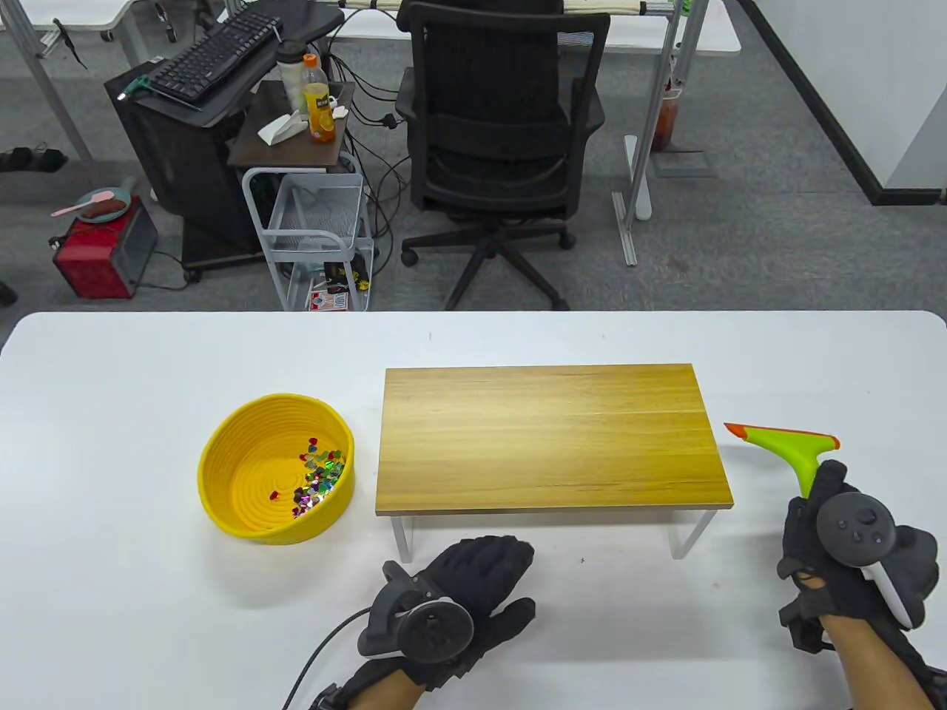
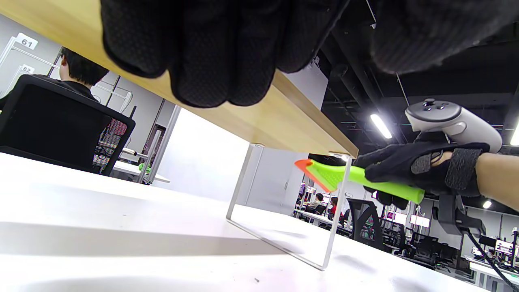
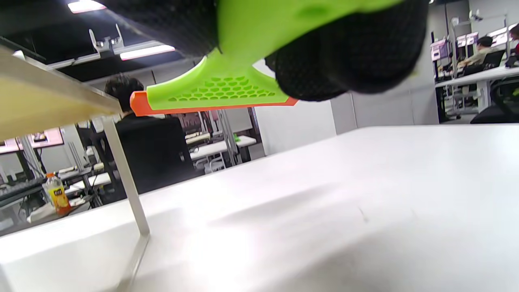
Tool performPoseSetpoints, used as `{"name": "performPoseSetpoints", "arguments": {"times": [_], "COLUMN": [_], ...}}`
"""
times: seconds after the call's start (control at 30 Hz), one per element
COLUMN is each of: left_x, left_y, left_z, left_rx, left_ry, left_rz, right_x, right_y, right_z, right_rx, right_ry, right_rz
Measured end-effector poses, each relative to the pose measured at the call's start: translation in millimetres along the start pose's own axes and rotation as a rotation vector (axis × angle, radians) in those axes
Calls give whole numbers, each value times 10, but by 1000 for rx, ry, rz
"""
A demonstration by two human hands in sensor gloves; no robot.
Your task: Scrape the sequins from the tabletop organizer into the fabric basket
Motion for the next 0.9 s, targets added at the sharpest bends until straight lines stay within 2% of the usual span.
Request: {"name": "performPoseSetpoints", "arguments": {"times": [0.23, 0.47, 0.7, 0.9], "left_x": [-3, -2, -1, 3], "left_y": [3, 8, 7, 10], "left_z": [-3, 1, 3, 17], "left_rx": [0, 1, -1, -4], "left_ry": [2, 1, -1, -6], "left_rz": [2, 2, 0, -1], "right_x": [33, 35, 18, -1], "right_y": [-45, -49, -87, -100], "right_z": [-377, -624, -800, -854], "right_rx": [-29, -48, -70, -94], "right_ry": [84, 143, 175, 179], "right_rz": [-17, -12, -17, -25]}}
Point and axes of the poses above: the tracker on the back of each hand, its own y axis roughly to the thumb side, its own x axis roughly from the wrist to the fingertips, z = x × y, the point moved 4 cm from there along x, roughly from the wrist to the fingertips, and after that the axes turned 3 degrees about -x, right-handed, at the moved point
